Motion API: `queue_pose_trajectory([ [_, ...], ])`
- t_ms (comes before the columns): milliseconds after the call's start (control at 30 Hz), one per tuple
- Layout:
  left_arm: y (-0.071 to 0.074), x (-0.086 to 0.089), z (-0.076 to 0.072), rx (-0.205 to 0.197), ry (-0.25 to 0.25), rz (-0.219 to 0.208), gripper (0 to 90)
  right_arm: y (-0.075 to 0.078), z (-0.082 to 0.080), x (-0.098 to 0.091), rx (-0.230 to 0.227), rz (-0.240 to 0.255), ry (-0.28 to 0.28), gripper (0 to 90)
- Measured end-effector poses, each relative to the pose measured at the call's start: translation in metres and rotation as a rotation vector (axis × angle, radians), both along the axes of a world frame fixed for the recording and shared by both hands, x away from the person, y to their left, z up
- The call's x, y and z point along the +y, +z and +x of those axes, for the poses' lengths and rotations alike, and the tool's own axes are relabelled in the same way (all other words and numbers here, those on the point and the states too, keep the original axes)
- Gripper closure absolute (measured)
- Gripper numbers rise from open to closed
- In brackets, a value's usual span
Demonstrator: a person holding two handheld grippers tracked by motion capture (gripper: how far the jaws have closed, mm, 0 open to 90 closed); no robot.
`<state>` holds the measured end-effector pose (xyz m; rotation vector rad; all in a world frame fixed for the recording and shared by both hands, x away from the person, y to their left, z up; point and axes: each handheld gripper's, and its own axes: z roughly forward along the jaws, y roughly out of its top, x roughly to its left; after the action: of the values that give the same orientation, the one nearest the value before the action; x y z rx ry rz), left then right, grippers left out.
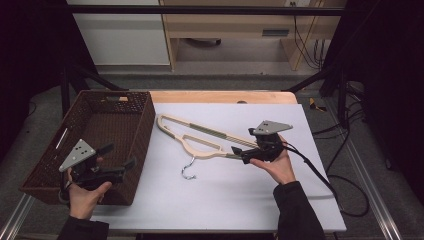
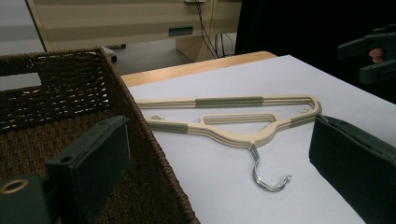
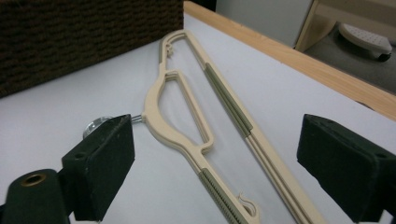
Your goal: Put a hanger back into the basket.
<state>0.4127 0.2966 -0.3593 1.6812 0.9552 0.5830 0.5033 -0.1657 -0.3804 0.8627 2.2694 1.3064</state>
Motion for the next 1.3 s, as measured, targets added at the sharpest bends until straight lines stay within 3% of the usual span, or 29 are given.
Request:
queue_pose_trajectory([
  [233, -0.001, -0.002, 0.001, 0.002, -0.005, 0.007, 4.9, -0.014, 0.019, 0.014, 0.061, -0.07, 0.045, 18.2],
  [400, -0.002, -0.003, 0.001, 0.006, -0.007, 0.008, 4.9, -0.036, 0.032, 0.025, 0.118, -0.14, 0.06, 23.1],
  [667, -0.003, -0.005, 0.002, 0.009, -0.015, 0.01, 4.9, -0.058, 0.046, 0.031, 0.174, -0.177, 0.071, 34.2],
  [700, -0.003, -0.005, 0.002, 0.01, -0.016, 0.01, 5.0, -0.065, 0.048, 0.032, 0.198, -0.178, 0.069, 36.9],
  [900, -0.003, -0.006, 0.002, 0.008, -0.02, 0.015, 5.0, -0.08, 0.052, 0.037, 0.241, -0.239, 0.081, 46.7],
  [1067, -0.003, -0.006, 0.002, 0.008, -0.019, 0.017, 5.1, -0.085, 0.056, 0.031, 0.271, -0.232, 0.099, 56.0],
  [1300, -0.004, -0.008, 0.002, 0.009, -0.023, 0.02, 5.2, -0.088, 0.059, 0.026, 0.267, -0.233, 0.108, 64.8],
])
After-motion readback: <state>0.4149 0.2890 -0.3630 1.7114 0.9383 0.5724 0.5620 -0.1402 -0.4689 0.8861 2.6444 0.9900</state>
